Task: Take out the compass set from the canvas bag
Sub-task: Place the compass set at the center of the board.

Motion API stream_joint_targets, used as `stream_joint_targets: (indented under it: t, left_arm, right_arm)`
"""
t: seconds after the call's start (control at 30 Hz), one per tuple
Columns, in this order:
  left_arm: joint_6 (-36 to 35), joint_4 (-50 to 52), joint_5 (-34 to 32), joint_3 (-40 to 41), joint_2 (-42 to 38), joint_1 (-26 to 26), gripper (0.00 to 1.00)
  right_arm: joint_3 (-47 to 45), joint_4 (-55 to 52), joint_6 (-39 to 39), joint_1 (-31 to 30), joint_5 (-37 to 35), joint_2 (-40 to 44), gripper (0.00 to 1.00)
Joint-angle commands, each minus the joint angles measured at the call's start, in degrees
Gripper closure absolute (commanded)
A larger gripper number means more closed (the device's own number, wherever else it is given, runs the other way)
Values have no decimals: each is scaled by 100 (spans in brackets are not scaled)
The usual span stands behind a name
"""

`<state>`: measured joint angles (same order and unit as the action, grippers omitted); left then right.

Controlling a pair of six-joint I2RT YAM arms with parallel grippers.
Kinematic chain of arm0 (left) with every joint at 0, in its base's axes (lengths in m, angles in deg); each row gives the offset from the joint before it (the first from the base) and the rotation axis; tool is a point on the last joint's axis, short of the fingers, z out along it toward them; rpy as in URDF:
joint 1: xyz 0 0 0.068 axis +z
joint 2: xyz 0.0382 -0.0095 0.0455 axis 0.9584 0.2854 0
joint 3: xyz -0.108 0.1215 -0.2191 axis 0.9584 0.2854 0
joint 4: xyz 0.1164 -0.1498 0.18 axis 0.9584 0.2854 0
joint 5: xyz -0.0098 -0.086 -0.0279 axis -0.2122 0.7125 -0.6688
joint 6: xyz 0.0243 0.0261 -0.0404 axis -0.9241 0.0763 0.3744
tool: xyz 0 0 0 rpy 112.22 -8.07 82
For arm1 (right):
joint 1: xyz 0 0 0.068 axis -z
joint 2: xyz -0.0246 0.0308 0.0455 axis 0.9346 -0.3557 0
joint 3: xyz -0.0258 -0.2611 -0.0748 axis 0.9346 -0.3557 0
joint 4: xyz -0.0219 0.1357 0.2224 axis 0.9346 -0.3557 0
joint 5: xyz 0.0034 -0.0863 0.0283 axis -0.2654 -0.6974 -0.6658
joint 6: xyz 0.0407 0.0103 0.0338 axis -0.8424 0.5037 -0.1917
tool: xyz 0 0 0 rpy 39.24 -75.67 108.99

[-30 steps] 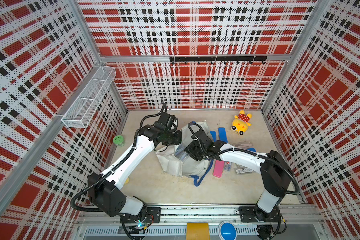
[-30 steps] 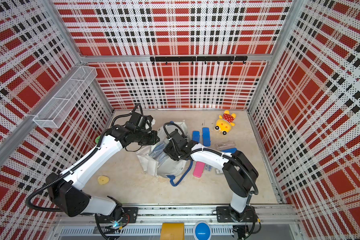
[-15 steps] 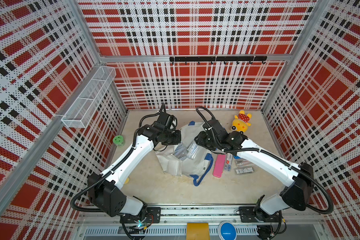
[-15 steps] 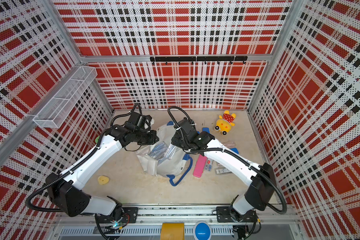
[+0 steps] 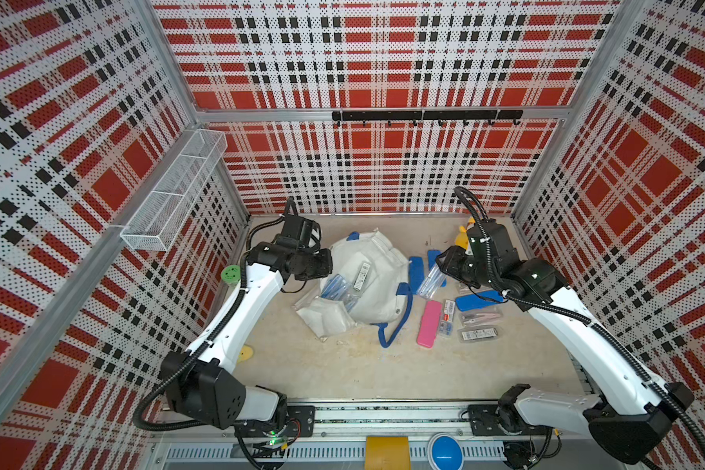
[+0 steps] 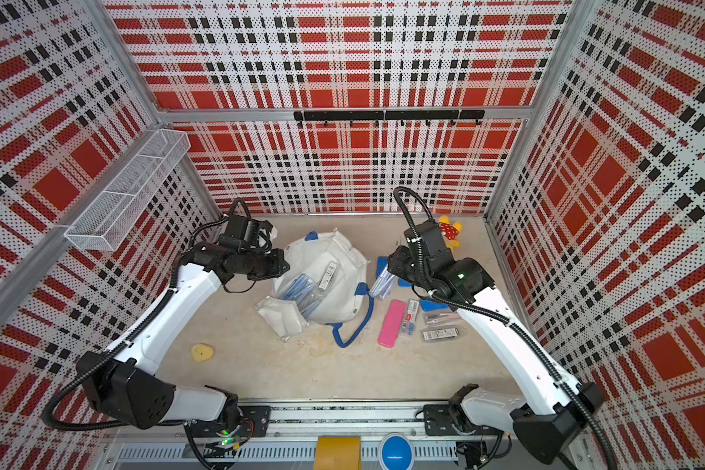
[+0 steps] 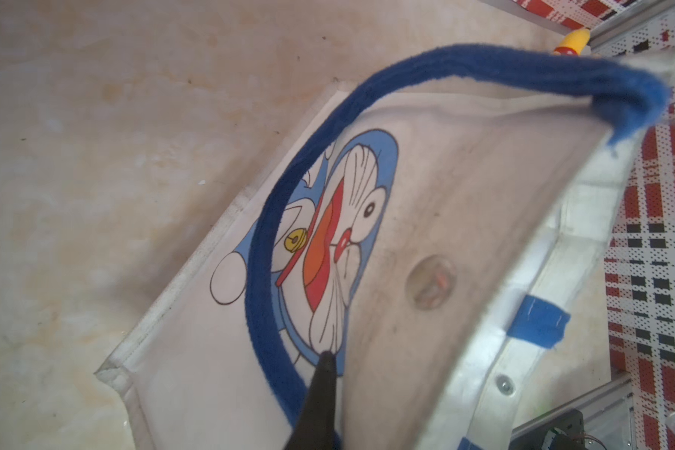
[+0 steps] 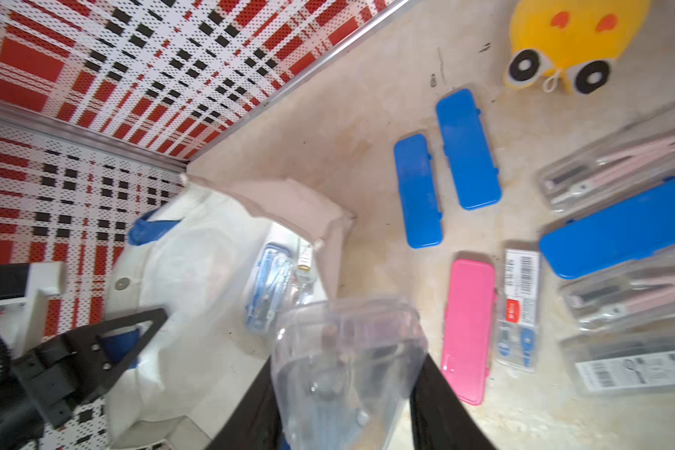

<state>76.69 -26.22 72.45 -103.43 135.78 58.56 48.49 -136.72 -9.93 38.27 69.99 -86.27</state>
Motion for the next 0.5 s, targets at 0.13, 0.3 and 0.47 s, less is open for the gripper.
stream_joint_targets:
  t: [0.13, 0.3, 0.47]
  left_arm:
    - [-352, 223, 177, 70, -231, 398, 100]
    - [-369, 218, 190, 12, -178, 442, 100]
    - [-368, 215, 225, -3, -172, 457, 100]
  right_arm:
    - [-212, -442, 834, 134, 581, -458, 81]
    - [-552, -88, 782, 60, 1311, -1331, 82]
    - [-565, 173, 663, -194, 1490, -2272, 82]
